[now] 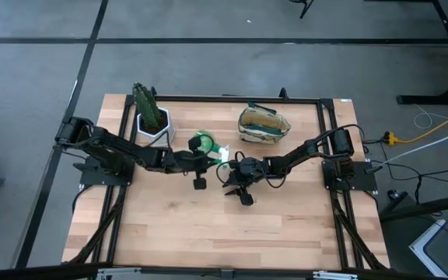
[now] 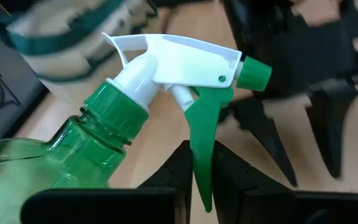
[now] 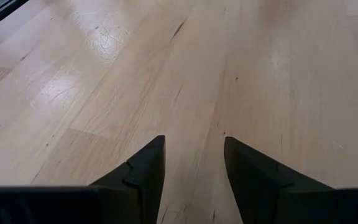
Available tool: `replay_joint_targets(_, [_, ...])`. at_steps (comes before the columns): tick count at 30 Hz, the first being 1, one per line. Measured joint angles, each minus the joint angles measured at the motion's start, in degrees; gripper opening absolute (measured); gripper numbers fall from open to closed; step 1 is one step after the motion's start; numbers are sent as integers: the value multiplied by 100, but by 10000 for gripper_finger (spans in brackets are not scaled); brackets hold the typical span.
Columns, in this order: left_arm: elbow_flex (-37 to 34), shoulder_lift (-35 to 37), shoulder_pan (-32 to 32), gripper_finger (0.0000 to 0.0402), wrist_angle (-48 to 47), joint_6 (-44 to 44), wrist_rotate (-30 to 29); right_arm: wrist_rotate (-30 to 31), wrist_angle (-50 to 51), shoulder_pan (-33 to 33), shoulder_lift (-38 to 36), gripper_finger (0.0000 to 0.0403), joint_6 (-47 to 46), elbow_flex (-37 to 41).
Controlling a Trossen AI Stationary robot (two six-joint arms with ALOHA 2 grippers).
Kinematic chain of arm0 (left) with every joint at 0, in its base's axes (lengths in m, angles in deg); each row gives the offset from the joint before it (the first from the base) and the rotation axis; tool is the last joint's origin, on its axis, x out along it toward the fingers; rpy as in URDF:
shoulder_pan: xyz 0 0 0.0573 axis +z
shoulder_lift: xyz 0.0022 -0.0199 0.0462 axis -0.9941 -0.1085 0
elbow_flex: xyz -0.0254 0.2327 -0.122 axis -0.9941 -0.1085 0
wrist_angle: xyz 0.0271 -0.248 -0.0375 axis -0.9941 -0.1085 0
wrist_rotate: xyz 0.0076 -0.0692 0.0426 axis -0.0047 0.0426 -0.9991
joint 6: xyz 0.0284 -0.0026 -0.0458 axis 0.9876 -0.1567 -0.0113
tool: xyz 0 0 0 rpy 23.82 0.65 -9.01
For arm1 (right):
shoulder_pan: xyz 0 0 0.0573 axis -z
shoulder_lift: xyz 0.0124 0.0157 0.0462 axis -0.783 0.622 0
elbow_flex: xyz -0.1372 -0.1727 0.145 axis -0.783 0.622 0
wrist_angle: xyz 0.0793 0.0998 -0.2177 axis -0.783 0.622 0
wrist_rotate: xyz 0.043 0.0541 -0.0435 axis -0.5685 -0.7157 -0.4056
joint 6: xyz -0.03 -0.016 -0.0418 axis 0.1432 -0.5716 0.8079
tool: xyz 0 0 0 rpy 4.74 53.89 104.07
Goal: Pick & Place Garden tools in Gardening bag
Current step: Put the green spray bottle into the brown gardening bag
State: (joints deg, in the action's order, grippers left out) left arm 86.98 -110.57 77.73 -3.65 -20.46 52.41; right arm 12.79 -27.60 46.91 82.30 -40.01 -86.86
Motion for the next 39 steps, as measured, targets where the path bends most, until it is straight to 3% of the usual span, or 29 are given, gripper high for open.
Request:
replay_joint_targets(8, [0,0,338,28,662,290,7,-2,0,-2,0,167,0,0])
replay_joint_targets(14, [99,0,611,28,672,620,31,0,-1,0,-1,167,0,0])
replay_joint_targets(27, [870,4,1289,28,627,1190,831,-1,-1,-1,0,167,0,0])
replay_joint_targets(39, [1320,4,1607,28,630,1731,967,-2,-1,-2,-2,167,0,0])
